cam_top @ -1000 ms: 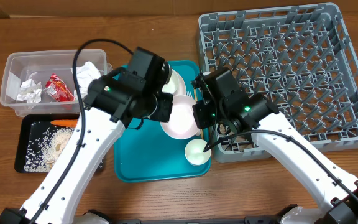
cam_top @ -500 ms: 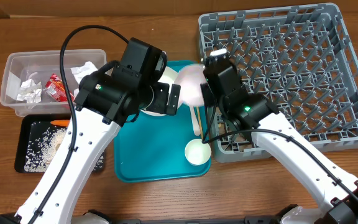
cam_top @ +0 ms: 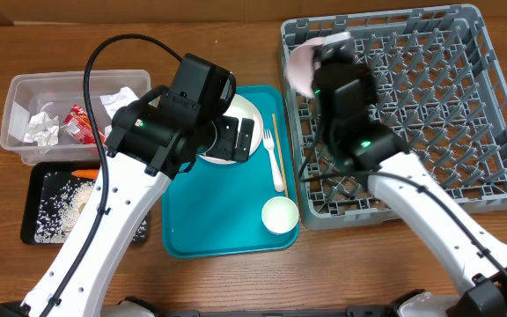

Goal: Sort waste into correct bins and load items into the dishwasher
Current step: 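Lift the pink bowl with the right gripper and carry it into the rack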

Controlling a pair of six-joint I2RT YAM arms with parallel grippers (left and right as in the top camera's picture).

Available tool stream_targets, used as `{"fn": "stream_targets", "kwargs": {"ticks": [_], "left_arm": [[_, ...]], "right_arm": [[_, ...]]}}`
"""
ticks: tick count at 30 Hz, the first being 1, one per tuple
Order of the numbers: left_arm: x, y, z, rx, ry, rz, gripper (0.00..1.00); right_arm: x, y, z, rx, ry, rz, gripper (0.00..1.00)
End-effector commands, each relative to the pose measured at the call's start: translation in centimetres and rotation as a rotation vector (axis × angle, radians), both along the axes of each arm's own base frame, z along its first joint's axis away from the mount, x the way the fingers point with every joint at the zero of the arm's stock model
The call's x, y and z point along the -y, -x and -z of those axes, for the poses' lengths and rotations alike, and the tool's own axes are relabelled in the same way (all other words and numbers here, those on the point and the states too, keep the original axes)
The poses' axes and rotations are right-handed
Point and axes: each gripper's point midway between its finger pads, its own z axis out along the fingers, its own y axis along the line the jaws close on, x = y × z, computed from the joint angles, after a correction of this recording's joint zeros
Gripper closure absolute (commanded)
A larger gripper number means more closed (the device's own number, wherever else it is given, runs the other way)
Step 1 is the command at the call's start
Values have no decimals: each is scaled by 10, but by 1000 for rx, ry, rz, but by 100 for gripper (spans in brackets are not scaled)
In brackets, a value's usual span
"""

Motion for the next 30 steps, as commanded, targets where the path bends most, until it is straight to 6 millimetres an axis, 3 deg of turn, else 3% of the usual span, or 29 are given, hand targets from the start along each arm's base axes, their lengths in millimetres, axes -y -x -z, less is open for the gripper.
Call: {"fn": "stream_targets", "kwargs": {"ticks": [1,8,14,22,30], "left_arm": [[-2,-4,-9,30,-4,-2,0],[-2,-4,-9,30,-4,-2,0],[-2,-4,-9,30,-4,-3,0],[-2,-4,-9,30,-4,-2,0],[-2,-4,-9,30,-4,-2,0]], "right_arm": [[41,-10,-23,60,41,90,96],[80,-35,-30,68,141,31,96],[104,-65,-22,116,231,79,96],[104,-102,14,148,348,83,96],[99,-119,53,132,352,70,96]]}}
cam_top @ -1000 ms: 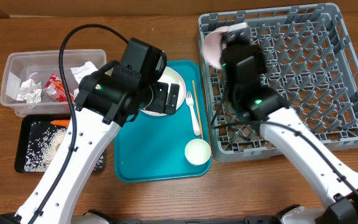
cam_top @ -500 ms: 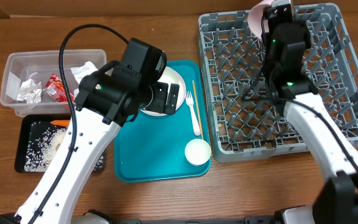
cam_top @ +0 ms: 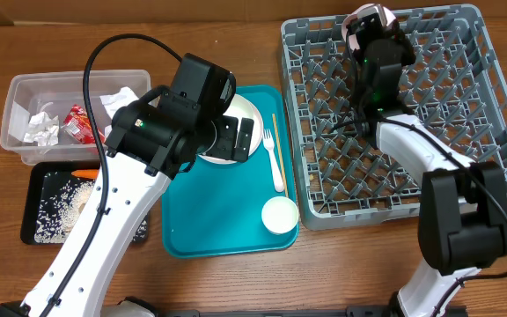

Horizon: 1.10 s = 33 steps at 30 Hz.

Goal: Sort waste into correct bins and load items into the dishwasher
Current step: 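Lift the pink bowl with the right gripper and carry it into the rack, then lower the pink bowl upright between the rack pegs with the right gripper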

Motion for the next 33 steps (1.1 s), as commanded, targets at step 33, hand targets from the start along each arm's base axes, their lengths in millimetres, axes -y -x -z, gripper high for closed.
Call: {"fn": "stream_targets", "kwargs": {"ticks": [33], "left_arm": [[-1,-3,-8,27,1,1,0]], "right_arm": [[22,-16,58,-77,-40,-3,96]]}}
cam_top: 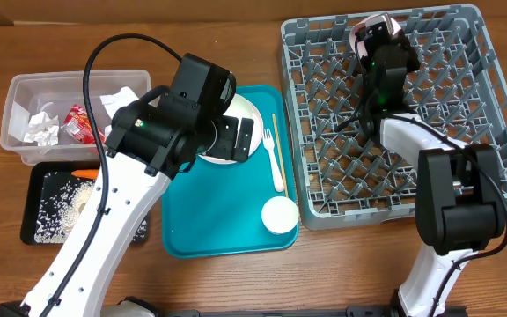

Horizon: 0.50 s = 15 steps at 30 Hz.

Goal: Sort waste into correct bins and load items into the dishwasher
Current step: 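Lower the pink bowl upright between the rack pegs with the right gripper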

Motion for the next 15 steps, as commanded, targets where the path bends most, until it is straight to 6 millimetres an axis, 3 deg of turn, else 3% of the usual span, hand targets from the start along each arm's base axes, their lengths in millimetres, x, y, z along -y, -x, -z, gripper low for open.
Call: {"fn": "stream_targets", "kwargs": {"ticks": [1,15], "left_arm": [[-1,-3,-8,27,1,1,0],[-1,-3,-8,27,1,1,0]], "right_arm": [[-6,-2,8,-21,-25,-20,96],[-14,-6,16,-17,-82,-57,96]]}}
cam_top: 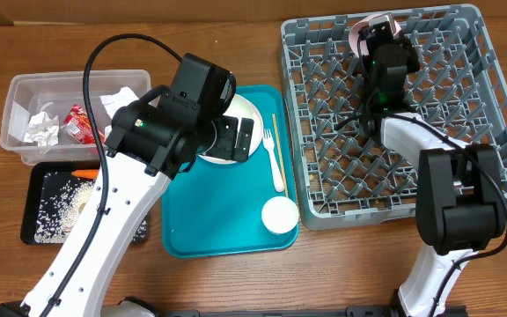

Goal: Sort waste into correct bins and load items into the dishwasher
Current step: 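Lower the pink bowl upright between the rack pegs with the right gripper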

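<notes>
In the overhead view my right gripper reaches to the far edge of the grey dish rack. It is shut on a pink plate, which stands on edge among the back prongs. My left gripper hangs open over a white plate at the far end of the teal tray. A white fork, a wooden chopstick and a small white bowl also lie on that tray.
A clear bin with crumpled paper and a red wrapper stands at the far left. In front of it lies a black tray with rice and a bit of carrot. The right arm's cable runs across the rack.
The right gripper and the pink plate have shifted only slightly at the rack's back edge. The left arm has not moved.
The right gripper first held the pink plate over the rack's back left corner. A second later it was at the middle of the back edge, then a little lower among the prongs, where it stays. The left gripper stayed over the white plate throughout.
</notes>
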Controlling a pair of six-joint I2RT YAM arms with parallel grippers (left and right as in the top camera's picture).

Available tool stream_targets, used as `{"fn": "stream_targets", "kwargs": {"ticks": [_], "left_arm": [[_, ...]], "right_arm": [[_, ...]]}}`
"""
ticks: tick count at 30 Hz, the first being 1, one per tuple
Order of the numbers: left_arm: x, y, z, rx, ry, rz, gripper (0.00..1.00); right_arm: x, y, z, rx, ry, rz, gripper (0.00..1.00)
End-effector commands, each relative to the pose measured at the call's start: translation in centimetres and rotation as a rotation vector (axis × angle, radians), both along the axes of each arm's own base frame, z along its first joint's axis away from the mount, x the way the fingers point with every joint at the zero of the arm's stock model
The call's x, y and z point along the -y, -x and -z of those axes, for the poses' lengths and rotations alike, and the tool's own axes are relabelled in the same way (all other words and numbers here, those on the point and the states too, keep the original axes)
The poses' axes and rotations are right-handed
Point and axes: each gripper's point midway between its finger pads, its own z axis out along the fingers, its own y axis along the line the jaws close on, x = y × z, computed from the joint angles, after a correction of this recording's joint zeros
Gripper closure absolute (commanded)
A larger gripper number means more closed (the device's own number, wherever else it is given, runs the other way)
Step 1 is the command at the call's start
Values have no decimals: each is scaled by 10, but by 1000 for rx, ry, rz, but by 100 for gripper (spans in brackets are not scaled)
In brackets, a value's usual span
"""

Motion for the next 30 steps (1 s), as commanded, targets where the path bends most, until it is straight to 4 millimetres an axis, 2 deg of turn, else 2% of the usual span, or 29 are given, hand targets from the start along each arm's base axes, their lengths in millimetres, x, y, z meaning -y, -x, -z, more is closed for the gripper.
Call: {"fn": "stream_targets", "kwargs": {"ticks": [1,6,8,13,20,24,30], "left_arm": [[-1,-3,-8,27,1,1,0],[-1,-3,-8,27,1,1,0],[-1,-3,-8,27,1,1,0],[-1,-3,-8,27,1,1,0],[-1,-3,-8,27,1,1,0],[-1,-3,-8,27,1,1,0],[-1,-3,-8,27,1,1,0]], "right_arm": [[-15,-6,18,-37,-21,-70,96],[-17,-8,33,-78,33,-94,96],[-17,-9,29,-59,33,-92,96],[-20,-13,3,20,121,-87,96],[-21,-10,15,-37,129,-92,96],[-16,-8,11,-22,135,-50,96],[-21,-4,10,-25,147,-8,95]]}}
